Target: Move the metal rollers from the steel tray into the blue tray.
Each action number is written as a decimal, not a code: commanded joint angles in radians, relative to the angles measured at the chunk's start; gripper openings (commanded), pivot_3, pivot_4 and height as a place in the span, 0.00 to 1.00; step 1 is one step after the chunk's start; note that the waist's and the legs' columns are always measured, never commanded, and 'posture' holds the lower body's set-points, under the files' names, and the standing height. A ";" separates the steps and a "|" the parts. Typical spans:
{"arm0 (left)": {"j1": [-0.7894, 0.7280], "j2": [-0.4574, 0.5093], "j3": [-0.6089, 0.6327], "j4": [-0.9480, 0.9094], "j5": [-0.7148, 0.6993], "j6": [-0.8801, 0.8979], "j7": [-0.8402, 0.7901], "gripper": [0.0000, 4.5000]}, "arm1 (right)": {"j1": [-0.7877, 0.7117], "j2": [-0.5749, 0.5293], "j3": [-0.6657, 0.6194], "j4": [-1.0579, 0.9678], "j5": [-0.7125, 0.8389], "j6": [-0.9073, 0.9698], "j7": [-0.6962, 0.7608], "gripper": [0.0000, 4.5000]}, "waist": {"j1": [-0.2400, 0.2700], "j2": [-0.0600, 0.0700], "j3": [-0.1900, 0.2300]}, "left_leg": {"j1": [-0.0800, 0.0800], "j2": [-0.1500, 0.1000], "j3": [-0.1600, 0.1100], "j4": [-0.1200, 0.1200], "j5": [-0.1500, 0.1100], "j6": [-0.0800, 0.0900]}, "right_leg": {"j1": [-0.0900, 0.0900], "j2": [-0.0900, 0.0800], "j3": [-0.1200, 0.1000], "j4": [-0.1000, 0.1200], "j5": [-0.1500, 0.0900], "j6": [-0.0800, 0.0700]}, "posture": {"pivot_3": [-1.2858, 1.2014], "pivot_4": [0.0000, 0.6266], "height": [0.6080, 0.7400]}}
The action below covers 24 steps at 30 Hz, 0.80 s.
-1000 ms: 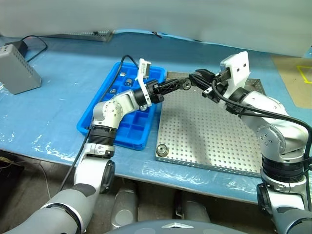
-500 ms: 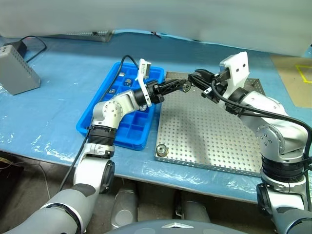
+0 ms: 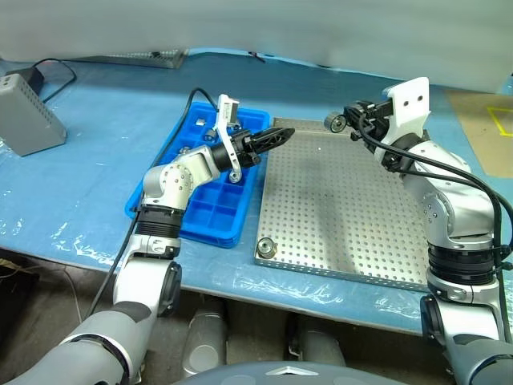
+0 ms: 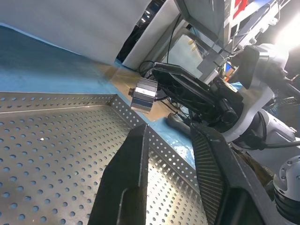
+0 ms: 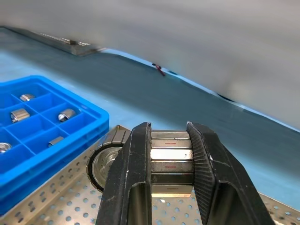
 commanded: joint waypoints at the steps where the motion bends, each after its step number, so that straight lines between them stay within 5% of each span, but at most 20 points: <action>1: -0.014 -0.006 -0.005 -0.023 0.008 -0.027 -0.015 0.32 | -0.023 0.017 -0.039 -0.102 0.071 0.021 0.022 0.16 | 0.000 0.000 0.000 | 0.000 0.000 0.000 0.000 0.000 0.001 | 0.000 0.000 0.000 0.000 0.000 0.000 | 0.53 0.24 1.00; 5: -0.014 -0.006 -0.008 -0.013 0.017 -0.065 -0.056 0.36 | 0.005 0.001 -0.058 -0.155 0.124 0.061 0.054 0.16 | 0.000 0.000 0.000 | 0.000 0.000 0.000 0.000 -0.001 0.001 | 0.000 0.000 0.000 0.000 0.000 0.000 | 0.53 0.24 1.00; 13: -0.014 -0.016 -0.039 0.009 0.080 -0.109 -0.043 0.90 | 0.018 -0.009 -0.047 -0.163 0.110 0.072 0.041 0.16 | 0.000 0.000 0.000 | 0.000 0.000 0.000 0.000 0.000 0.001 | 0.000 0.000 0.000 0.000 0.000 0.000 | 0.52 0.24 1.00; 24: 0.007 -0.061 -0.042 -0.030 0.044 -0.082 -0.071 0.90 | -0.007 0.000 -0.014 -0.192 0.124 0.089 0.045 0.16 | -0.002 0.000 0.000 | 0.000 0.000 0.000 0.000 -0.001 0.001 | 0.000 0.000 0.000 0.000 0.000 0.000 | 0.52 0.24 1.00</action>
